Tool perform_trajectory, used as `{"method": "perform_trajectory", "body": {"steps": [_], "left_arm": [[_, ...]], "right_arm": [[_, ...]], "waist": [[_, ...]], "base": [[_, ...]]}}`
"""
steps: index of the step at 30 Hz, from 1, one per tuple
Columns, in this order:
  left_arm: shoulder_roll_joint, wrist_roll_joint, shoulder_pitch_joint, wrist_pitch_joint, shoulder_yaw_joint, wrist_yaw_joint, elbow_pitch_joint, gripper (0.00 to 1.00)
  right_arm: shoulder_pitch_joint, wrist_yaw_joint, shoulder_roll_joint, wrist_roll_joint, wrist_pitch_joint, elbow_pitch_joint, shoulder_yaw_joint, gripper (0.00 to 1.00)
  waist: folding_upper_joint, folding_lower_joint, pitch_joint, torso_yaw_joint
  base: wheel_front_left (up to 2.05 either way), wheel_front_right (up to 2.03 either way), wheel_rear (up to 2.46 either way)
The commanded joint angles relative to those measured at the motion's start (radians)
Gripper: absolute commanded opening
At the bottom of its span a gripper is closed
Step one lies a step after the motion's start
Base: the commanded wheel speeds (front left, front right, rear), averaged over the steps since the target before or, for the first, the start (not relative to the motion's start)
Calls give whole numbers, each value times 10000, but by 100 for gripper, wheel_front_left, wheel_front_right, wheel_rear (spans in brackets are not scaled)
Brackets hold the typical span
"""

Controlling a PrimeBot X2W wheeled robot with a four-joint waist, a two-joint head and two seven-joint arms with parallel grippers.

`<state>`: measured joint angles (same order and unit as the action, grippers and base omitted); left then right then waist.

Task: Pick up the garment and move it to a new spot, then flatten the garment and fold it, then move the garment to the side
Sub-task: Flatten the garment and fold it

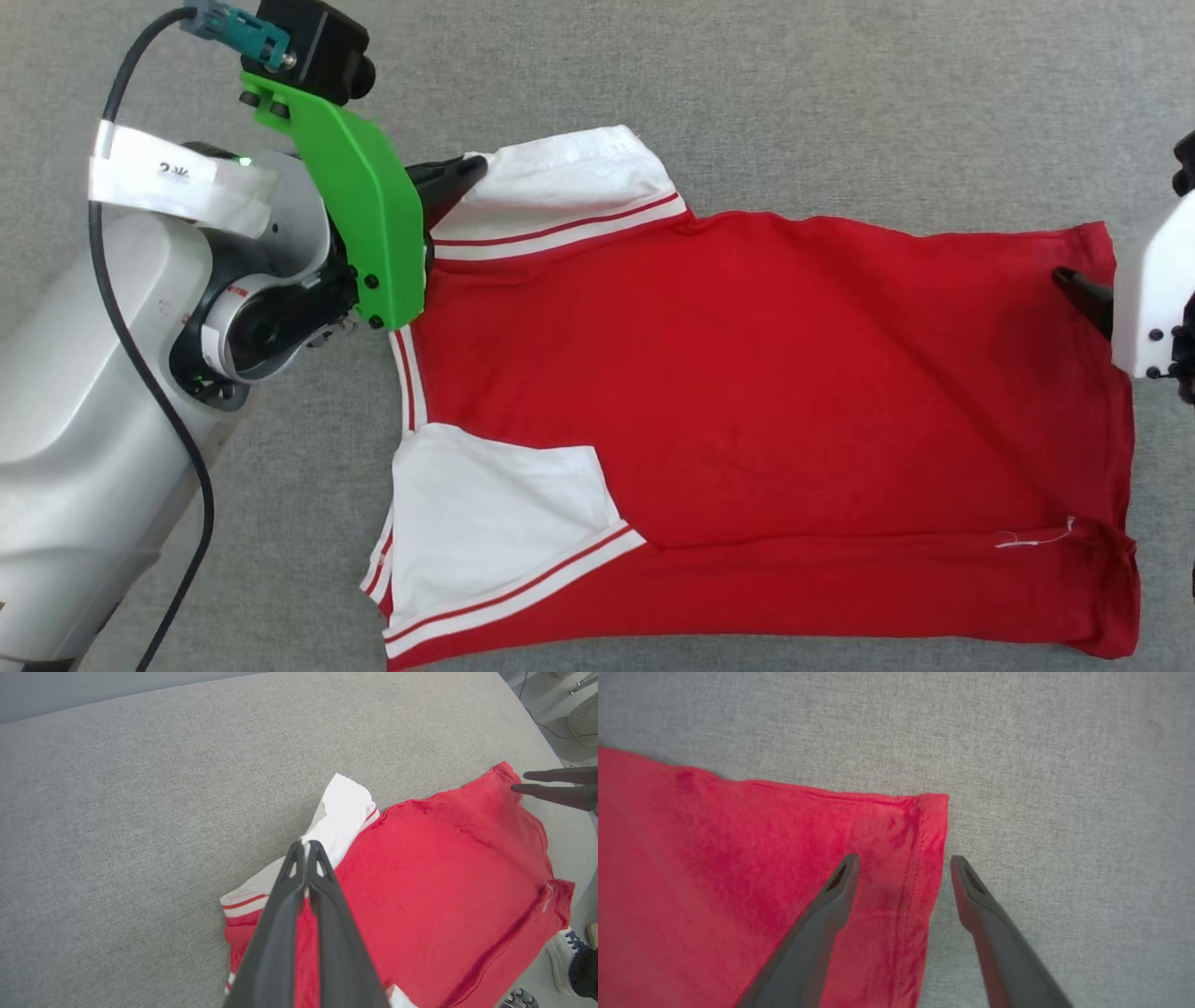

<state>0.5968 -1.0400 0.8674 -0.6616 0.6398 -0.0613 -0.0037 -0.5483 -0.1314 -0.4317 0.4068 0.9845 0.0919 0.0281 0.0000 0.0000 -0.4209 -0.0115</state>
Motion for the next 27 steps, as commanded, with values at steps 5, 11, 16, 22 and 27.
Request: {"method": "perform_trajectory", "body": {"steps": [5,11,16,22,27], "left_arm": [[158,-135,-408,6,-69,-107,-594,0],[201,-145,-454,67,-85,-67,-658,0],[156,-169,-467,155,-81,11,-547,0],[77,-124,-589,475,-98,111,-227,0],[-23,-118,-903,975,-189,141,129,0]], "right_arm": [[-766,7,28,-338,95,860,-213,100],[-921,7,33,-397,232,1313,81,100],[-722,7,100,-175,293,1727,228,0],[-591,7,42,64,-648,1772,305,0],[-395,7,-122,321,-1575,1819,284,0]], "waist": [[0,0,-512,-444],[0,0,-682,-594],[0,0,-704,-682],[0,0,-448,-662],[0,0,21,-569]], "base": [[0,0,0],[0,0,0],[0,0,0],[0,0,0],[0,0,0]]}}
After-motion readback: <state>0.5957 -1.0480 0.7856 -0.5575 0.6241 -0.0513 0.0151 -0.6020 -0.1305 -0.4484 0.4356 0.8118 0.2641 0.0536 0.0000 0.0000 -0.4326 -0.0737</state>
